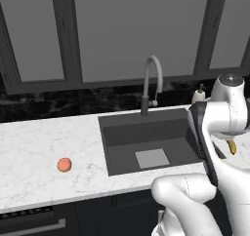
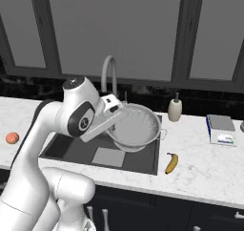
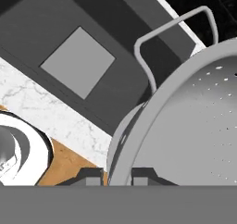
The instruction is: Put the colander in the sink, put the banana, peach in the colander, and turn on the sink faucet and pour water over the colander.
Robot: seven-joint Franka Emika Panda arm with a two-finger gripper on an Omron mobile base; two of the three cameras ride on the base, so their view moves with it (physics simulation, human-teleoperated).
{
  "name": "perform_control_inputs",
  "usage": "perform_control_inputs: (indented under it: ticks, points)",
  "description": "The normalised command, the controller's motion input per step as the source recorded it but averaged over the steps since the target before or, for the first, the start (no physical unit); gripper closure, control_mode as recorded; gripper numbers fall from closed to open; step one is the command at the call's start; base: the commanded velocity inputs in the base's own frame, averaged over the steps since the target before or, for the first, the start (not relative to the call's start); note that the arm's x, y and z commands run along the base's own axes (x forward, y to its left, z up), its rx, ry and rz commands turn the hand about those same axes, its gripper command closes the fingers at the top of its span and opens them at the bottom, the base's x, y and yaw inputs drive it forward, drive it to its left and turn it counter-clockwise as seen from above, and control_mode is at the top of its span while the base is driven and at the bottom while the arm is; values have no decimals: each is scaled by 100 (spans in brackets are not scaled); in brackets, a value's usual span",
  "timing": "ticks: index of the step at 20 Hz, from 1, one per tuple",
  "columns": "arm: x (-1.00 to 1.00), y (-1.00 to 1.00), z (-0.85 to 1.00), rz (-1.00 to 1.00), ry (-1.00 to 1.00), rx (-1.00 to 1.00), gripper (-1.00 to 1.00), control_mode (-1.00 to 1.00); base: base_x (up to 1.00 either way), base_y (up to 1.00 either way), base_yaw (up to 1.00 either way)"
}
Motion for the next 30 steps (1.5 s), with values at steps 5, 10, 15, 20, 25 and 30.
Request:
perform_control_inputs:
  ticks: [5,10,15,20,25,30]
  points:
    - [-14,82,6,0,3,0,100,-100,0,0,0]
    - [0,82,0,0,3,0,100,-100,0,0,0]
    - [0,83,0,0,4,0,100,-100,0,0,0]
    - [2,79,0,0,1,0,100,-100,0,0,0]
    - [50,50,-14,0,8,-3,100,-100,0,0,0]
    - [92,22,-35,0,22,-2,100,-100,0,0,0]
